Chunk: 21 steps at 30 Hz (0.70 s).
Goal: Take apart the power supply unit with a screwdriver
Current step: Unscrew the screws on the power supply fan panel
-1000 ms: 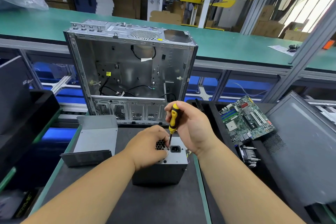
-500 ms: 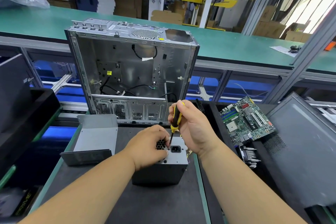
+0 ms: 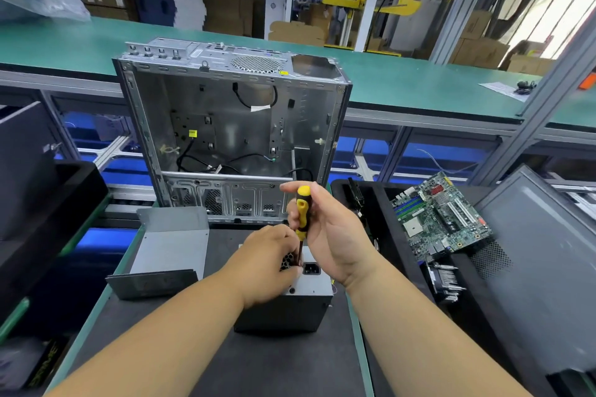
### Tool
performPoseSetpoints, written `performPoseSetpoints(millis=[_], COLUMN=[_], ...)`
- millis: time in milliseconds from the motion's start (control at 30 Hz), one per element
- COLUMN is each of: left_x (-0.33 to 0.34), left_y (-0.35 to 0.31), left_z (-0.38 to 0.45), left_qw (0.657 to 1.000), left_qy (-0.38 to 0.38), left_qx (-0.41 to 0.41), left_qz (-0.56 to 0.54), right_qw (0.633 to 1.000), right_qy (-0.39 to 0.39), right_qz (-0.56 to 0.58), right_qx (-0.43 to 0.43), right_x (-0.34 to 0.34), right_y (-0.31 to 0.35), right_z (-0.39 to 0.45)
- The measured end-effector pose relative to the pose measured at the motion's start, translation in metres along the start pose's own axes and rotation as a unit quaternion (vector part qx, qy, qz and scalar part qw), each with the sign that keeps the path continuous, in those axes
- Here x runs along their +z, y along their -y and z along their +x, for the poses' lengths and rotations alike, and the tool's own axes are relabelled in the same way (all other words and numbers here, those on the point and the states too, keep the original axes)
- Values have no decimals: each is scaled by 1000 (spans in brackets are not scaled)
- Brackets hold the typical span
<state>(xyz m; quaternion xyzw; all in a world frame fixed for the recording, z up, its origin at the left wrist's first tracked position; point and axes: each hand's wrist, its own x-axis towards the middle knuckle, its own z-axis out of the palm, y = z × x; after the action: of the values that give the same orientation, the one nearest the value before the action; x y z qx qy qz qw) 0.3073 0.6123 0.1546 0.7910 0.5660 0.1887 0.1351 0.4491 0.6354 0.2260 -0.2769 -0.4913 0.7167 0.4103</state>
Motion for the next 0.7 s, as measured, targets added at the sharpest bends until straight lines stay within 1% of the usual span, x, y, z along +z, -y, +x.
performPoseSetpoints(millis=[100,233,400,433,500,600,700], left_x=[1,2,5,6,9,11,12], left_y=[-1,-6,-9,-9,-9,-8,-8], left_z=[3,6,6,5,5,5,4], left_qw=[999,995,987,986,983,983,982], left_qy=[-1,1,9,9,9,5,0], left_qx=[15,34,37,37,40,39,40], left_qz=[38,98,153,164,180,180,186], right_qw=[999,997,994,992,980,942,919], right_qy=[-10,-70,-88,-96,-113,-136,-139], right_qz=[50,-20,-67,-86,-162,-308,-368], right_qx=[4,-25,-18,-17,-16,-21,-30], right_x=[-3,-11,-17,-17,-19,-22,-24], right_y=[4,3,7,7,8,11,15], right_z=[0,1,1,2,2,2,1])
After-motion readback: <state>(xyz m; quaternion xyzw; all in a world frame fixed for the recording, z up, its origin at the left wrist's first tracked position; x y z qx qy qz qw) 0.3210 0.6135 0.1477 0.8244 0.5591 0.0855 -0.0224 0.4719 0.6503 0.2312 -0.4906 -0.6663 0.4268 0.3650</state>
